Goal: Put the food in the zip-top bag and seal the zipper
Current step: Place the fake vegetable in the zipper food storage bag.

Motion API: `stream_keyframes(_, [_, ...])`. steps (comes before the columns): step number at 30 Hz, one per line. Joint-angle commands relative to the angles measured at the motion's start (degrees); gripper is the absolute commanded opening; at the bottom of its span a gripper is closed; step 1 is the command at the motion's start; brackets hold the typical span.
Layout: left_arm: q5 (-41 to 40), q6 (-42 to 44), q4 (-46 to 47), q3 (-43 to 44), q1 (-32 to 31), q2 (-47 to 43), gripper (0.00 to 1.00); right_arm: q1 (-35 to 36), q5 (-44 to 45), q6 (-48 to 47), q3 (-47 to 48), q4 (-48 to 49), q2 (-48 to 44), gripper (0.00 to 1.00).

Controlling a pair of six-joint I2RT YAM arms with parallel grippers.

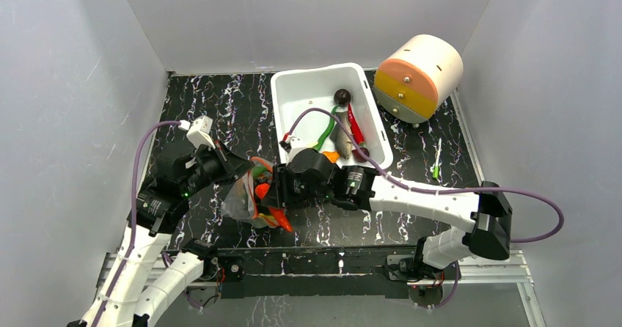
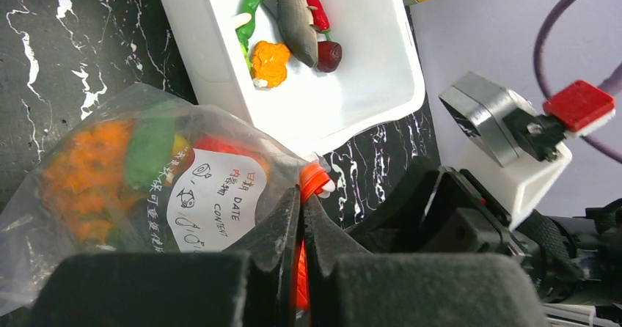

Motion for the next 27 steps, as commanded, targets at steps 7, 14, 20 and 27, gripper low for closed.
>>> stream_keyframes(7, [3.7,-3.2,4.5,-0.5,0.0,-2.3,0.00,0.3,11.3,9.8,7.8,0.1,4.1,0.24])
stream_keyframes(14, [5.4,-5.3,5.5,-1.1,0.0,-3.2,0.00,0.4,21.6,11.5,7.2,3.5,5.0,0.24])
stream_keyframes(20, [6.7,-7.5,6.8,-2.0,0.0,-3.9,0.00,0.5,26.6,12.8,8.1,5.8,7.9,0.24])
stream_keyframes(27, [7.6,-9.5,8.8,-3.2,0.0,-4.1,0.00,0.9,29.4,13.3,9.8,6.1,11.0,0.30])
